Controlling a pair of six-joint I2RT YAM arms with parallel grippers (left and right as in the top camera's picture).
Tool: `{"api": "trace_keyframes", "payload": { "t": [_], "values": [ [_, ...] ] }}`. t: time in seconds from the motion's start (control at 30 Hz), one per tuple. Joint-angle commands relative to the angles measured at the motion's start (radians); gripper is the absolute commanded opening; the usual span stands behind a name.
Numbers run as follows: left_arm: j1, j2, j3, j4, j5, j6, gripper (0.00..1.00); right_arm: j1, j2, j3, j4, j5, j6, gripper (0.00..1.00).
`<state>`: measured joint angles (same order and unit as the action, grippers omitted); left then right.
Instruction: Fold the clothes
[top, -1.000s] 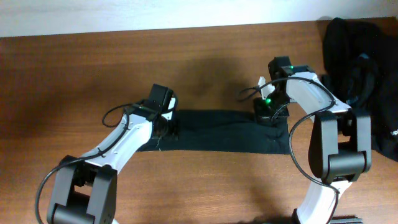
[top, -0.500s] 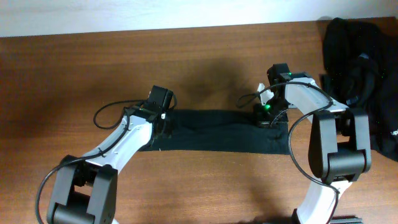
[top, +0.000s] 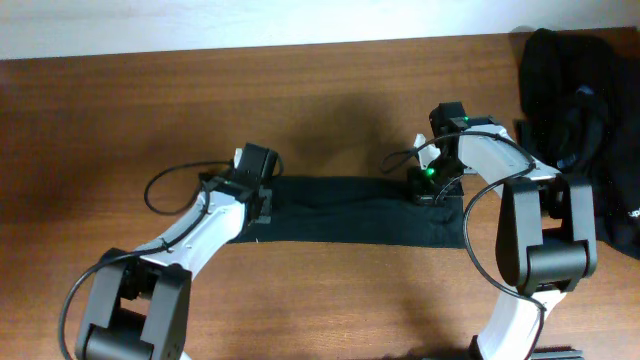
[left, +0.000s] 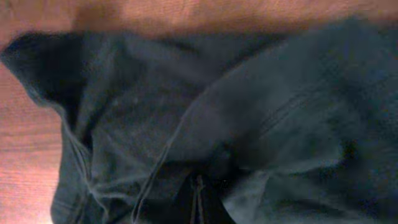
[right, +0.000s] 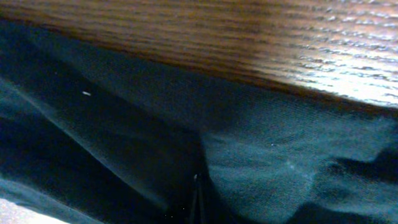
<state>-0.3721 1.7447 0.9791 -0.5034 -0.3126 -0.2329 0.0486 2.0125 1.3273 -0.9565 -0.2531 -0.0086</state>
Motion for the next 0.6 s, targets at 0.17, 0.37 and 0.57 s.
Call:
{"api": "trace_keyframes", "payload": {
  "t": [0.17, 0.37, 0.57],
  "values": [
    [0.010, -0.005, -0.115, 0.093, -0.075, -0.009, 0.08, 0.006, 0.004, -0.011, -0.018, 0.045, -0.013, 0.05],
    [0.073, -0.006, -0.113, 0.109, -0.155, -0.010, 0.08, 0.004, 0.004, -0.011, -0.027, 0.079, -0.013, 0.05],
    [0.133, -0.027, -0.060, 0.098, -0.155, -0.010, 0.08, 0.003, 0.004, -0.011, -0.026, 0.082, -0.013, 0.06]
  ]
}}
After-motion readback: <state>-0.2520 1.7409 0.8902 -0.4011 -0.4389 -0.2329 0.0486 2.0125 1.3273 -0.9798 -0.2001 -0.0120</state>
